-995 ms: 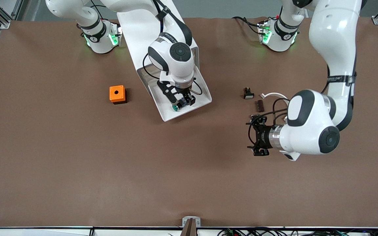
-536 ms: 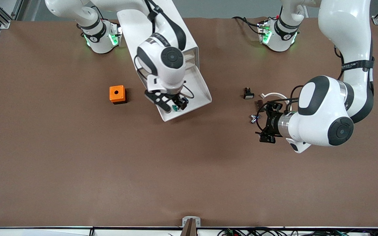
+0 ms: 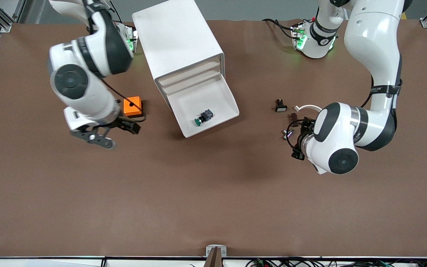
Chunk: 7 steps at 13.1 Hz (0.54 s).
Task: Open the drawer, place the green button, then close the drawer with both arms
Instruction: 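Release the button into the drawer and withdraw the right gripper, then push the drawer front toward the cabinet with the left gripper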
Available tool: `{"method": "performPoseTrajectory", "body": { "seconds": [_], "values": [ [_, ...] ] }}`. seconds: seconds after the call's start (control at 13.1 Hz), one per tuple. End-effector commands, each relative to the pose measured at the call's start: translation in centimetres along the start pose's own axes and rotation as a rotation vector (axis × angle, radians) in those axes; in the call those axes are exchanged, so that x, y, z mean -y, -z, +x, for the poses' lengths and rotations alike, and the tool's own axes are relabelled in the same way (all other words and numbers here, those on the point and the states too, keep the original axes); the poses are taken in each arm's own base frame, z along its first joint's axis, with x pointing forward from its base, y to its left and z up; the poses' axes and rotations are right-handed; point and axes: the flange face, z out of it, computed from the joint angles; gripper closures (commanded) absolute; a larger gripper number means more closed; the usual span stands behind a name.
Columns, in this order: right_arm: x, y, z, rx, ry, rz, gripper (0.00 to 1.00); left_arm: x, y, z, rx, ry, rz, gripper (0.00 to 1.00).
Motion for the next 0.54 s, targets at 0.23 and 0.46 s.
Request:
{"method": "performPoseTrajectory", "body": {
  "seconds": [0.23,0.46],
  "values": [
    [-15.8,5.9,2.3,0.021,0.188,0.03,0.0,-2.6,0.6,-5.5,-0.082,-0.341,-0.21,0.0],
    [-22.4,6.6,3.5,0.025,0.236,0.049,0.0,-2.7,0.5,-9.4,-0.138,-0.646,-0.246,0.0]
  ]
}}
